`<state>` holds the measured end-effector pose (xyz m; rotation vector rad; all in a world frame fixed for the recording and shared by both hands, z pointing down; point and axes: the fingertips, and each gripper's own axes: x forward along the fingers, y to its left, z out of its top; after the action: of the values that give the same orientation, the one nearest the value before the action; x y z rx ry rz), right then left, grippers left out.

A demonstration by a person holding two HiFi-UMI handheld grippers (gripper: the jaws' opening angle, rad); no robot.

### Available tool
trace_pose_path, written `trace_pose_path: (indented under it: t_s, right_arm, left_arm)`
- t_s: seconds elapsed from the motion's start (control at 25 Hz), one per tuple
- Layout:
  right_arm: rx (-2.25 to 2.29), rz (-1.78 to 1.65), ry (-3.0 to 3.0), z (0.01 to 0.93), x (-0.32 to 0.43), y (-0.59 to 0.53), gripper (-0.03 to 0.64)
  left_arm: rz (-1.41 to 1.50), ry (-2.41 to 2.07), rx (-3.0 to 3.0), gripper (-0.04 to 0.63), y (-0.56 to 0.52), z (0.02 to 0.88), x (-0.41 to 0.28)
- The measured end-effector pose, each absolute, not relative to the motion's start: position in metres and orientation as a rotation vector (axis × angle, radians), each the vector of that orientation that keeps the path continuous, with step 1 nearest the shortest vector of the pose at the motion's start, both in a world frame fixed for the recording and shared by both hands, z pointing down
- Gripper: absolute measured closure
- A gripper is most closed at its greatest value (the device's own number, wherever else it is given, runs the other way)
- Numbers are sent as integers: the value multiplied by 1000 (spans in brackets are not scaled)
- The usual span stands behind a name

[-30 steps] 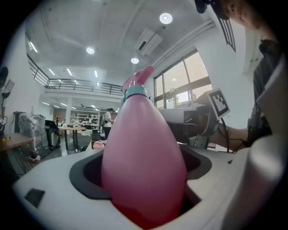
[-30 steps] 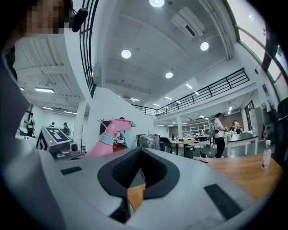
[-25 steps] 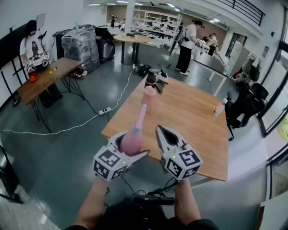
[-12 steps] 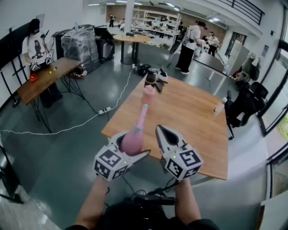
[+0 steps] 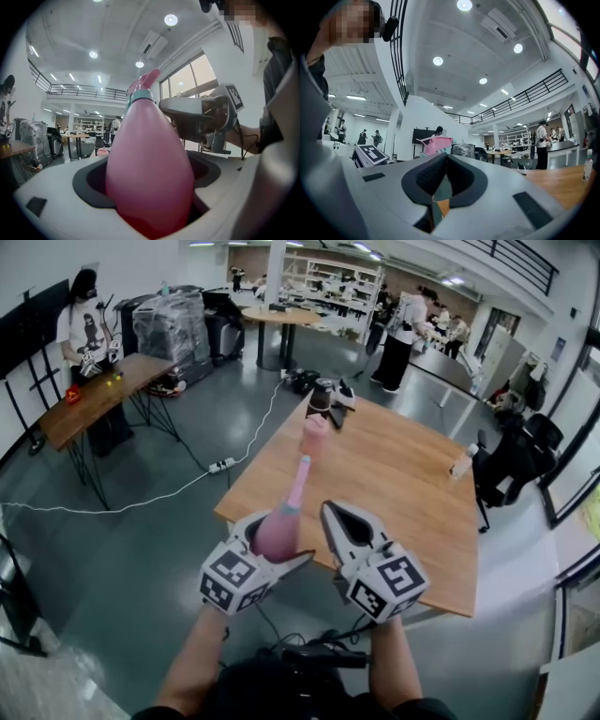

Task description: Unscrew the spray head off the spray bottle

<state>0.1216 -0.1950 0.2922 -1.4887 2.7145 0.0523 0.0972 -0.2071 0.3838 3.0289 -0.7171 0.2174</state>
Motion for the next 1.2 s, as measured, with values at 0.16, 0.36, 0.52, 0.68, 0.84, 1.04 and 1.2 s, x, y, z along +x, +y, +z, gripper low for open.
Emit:
trace_pose_path:
  t_s: [0.16, 0.36, 0.52, 0.68, 0.84, 1.04, 1.2]
  right_arm:
    - [-1387, -11, 2763, 293, 106, -192, 568]
    - [-1252, -121, 2808, 297, 89, -192, 479]
    - [-1181, -197, 2818, 300, 77, -192, 431]
    - [-1137, -245, 2818, 302, 66, -193, 431]
    - [-1072, -258, 2827, 302, 62, -192, 431]
    - [-1059, -254, 2819, 301, 63, -187, 472]
    - [-1059, -191, 2848, 299, 65, -181, 479]
  left_arm:
    - [210, -734, 3039, 152, -209, 386, 96]
    - [187, -764, 3057, 152, -212, 390, 93]
    - [173, -815, 3082, 152, -213, 389, 89]
    - [167, -844, 3117, 152, -210, 387, 87]
    - [163, -854, 3148, 152, -207, 385, 88]
    - [174, -853, 3177, 152, -202, 384, 89]
    - [191, -849, 3193, 152, -198, 383, 91]
